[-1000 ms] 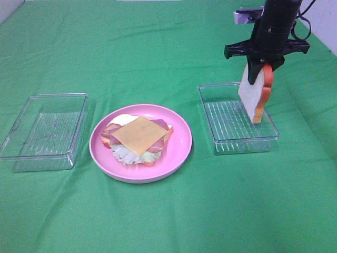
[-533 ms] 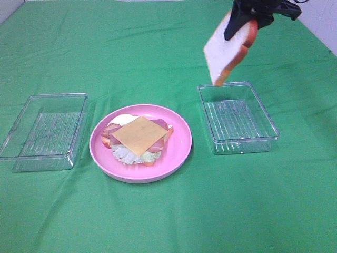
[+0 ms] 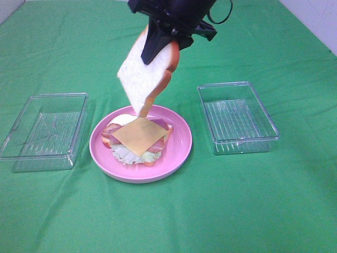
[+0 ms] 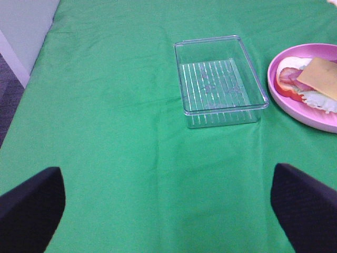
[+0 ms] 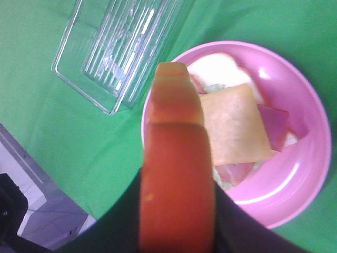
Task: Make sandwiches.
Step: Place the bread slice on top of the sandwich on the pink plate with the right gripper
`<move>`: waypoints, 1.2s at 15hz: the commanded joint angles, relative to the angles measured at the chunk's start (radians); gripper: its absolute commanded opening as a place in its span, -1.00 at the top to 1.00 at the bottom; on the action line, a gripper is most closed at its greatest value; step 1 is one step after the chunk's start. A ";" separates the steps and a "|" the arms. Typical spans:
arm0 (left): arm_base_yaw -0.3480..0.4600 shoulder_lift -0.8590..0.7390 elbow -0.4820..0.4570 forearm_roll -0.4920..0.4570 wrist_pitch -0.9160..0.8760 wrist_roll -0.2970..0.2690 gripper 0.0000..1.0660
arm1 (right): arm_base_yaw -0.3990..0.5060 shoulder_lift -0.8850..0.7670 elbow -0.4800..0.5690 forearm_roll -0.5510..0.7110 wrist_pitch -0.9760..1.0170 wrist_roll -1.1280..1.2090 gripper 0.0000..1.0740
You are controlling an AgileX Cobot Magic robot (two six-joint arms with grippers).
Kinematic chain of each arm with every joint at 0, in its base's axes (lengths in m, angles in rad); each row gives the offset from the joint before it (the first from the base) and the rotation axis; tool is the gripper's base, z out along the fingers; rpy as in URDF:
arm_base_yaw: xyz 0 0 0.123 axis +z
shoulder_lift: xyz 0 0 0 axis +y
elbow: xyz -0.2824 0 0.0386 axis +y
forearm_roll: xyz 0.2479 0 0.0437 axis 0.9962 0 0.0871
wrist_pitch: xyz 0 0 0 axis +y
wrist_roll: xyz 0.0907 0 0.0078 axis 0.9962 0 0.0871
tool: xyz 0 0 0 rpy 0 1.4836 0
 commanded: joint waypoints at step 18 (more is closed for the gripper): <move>0.001 -0.004 0.001 0.001 -0.005 -0.004 -0.88 | 0.076 0.176 0.005 0.101 -0.142 0.002 1.00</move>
